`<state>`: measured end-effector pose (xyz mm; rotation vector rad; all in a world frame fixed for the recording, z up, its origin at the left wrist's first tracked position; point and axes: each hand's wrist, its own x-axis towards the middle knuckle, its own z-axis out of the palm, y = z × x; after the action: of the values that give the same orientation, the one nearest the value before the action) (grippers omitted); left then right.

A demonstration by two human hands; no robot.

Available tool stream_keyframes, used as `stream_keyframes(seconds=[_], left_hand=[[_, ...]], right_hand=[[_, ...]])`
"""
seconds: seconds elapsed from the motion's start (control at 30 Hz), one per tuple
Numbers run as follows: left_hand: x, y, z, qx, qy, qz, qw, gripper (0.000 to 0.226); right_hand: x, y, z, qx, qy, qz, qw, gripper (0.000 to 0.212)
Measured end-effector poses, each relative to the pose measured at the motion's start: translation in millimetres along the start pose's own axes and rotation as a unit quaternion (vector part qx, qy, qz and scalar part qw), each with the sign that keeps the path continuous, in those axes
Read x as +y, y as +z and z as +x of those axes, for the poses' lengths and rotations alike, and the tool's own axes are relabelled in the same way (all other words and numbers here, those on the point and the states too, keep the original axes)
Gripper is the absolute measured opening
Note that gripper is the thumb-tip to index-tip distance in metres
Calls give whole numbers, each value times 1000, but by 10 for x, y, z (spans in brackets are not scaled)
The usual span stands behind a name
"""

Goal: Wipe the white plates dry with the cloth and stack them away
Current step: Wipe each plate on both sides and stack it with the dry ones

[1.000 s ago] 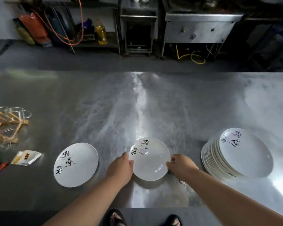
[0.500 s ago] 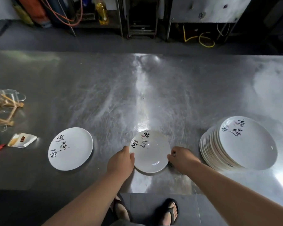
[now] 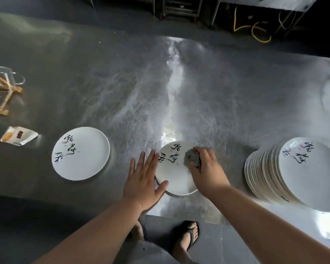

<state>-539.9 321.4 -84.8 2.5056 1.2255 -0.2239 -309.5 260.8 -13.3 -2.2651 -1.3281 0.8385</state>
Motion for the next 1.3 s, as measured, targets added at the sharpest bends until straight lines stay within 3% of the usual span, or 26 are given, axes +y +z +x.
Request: stream_keyframes(seconds=[0.07,0.13,0.2,0.3,0.43,0.53,0.63,0.7,0.77,0.9,1.07,1.17,1.3], left_hand=[[-5,-11,5,3,0,8,1000,92],[-6,4,9,7,0,14,1000,95],[0,17,4,2,2,18,1000,97],[6,16,25,-1,-6,33,999,98],[9,26,42,-14,-6,32,999,98],[-2,50,50,-12,-8,35,999,96],[9,67,49,-12,-8,34,999,97],[19,64,50,-1,-10,30,1000,96],[25,51,52,0,-9,32,999,95],[23,53,53,3,-9,36,999,95],[38,47,45,10,-18,32,999,96],[43,39,55,7,-20,37,999,96],[29,59,58,15,-21,38,999,96]], right_hand=[[53,147,6,4,-93,-51,994,56],[103,306,-17,-69,-176,-184,965,70],[127,384,-65,-142,-195,-292,925,82],[52,332,-24,-134,-189,-334,914,87],[-105,280,171,-162,-139,-298,930,85],[-19,374,198,-157,-212,-193,945,65],[244,492,16,-191,-355,-187,896,63],[360,467,-26,-220,-392,-237,861,75],[334,381,89,-218,-384,-293,848,90],[96,227,329,-197,-276,-352,873,98],[255,222,-105,-284,-348,-306,839,97],[277,88,73,-277,-353,-345,824,92],[109,85,206,-216,-247,-365,871,93]])
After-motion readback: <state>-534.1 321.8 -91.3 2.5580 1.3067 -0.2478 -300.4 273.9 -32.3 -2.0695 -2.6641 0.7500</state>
